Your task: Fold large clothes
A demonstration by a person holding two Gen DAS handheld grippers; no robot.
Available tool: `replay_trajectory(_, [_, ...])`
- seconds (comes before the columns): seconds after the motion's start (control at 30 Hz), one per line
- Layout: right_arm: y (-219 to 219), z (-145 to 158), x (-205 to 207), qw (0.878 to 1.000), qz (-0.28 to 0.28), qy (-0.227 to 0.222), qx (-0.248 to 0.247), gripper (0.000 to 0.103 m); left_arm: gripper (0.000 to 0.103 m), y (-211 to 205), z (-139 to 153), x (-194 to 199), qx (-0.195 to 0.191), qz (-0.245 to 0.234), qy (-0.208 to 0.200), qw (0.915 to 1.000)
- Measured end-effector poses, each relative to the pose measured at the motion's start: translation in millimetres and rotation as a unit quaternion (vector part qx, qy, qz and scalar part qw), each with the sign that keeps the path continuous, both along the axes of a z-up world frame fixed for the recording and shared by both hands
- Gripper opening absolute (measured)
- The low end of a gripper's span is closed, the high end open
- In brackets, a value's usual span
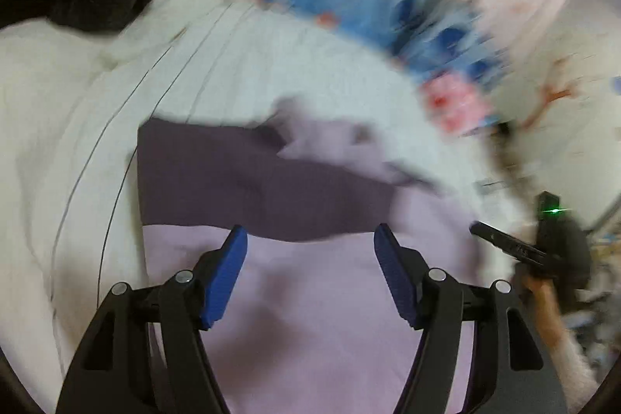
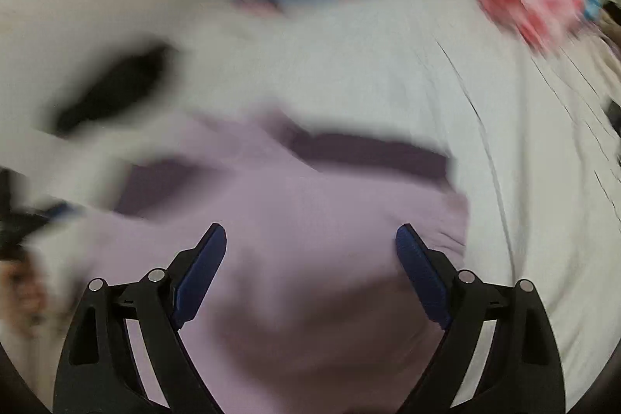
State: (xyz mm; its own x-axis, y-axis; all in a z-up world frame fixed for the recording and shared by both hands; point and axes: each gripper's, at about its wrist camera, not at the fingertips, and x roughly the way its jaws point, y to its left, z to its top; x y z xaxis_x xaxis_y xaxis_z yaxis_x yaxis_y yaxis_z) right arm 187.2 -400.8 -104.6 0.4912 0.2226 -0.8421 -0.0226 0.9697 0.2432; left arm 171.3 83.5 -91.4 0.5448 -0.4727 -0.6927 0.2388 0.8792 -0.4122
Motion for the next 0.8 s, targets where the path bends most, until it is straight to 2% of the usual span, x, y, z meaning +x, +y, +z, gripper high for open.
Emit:
replay_trajectory(0.03, [-5,-15,1,1.000,0.006,-0.018,0.017,0.083,0.060,-5,-33,18,0.025,0.000,0.039,0.9989])
replay_trajectory(0.07, [-5,-13,2,1.000,0.005,-0.018,0.021,0.084,0.060,-7,-57,27,0.026,-0.009,0.055,0.9981])
replay_trajectory(0.1, [-6,-6,3,1.000,0.002,-0.006,0.025,0.083,0.060,-6,-63,28,0.028,-0.012,0.048,0.9984])
replay_trajectory(0.17, [-9,10,-7,0.999,0.015,0.003,0.031,0.083,0.060,1,-51,22,0.032,-0.011,0.055,0.9979])
replay_trajectory(0.23, [-22,37,-37,0.996,0.034,-0.020,0.075,0.083,0.060,19,-32,8,0.027,-0.017,0.064,0.9974])
replay_trajectory(0.3, [-48,54,-86,0.991,0.041,-0.030,0.125,0.087,0.064,47,-9,-31,0.010,-0.025,0.048,0.9985])
replay_trajectory(0.37, [-72,54,-133,0.988,0.035,-0.010,0.151,0.096,0.075,77,7,-74,-0.003,-0.029,0.039,0.9988])
replay_trajectory(0.4, [-85,47,-168,0.985,0.037,0.013,0.169,0.096,0.082,87,7,-86,-0.008,-0.029,0.038,0.9988])
replay_trajectory(0.47, [-99,34,-214,0.978,0.048,0.051,0.197,0.096,0.085,121,-2,-129,-0.026,-0.031,0.055,0.9976])
replay_trajectory(0.57, [-119,2,-289,0.958,0.055,0.115,0.256,0.096,0.086,173,-43,-189,-0.074,-0.022,0.123,0.9894])
replay_trajectory(0.63, [-117,-22,-325,0.942,0.059,0.151,0.294,0.096,0.090,199,-74,-224,-0.126,-0.013,0.165,0.9782])
replay_trajectory(0.7, [-111,-39,-348,0.917,0.071,0.164,0.357,0.096,0.093,205,-99,-248,-0.176,-0.025,0.190,0.9657])
replay_trajectory(0.73, [-106,-45,-358,0.902,0.083,0.160,0.392,0.096,0.094,205,-112,-261,-0.201,-0.033,0.199,0.9586])
replay_trajectory(0.8, [-96,-51,-363,0.880,0.098,0.151,0.439,0.096,0.095,202,-132,-275,-0.246,-0.046,0.214,0.9442])
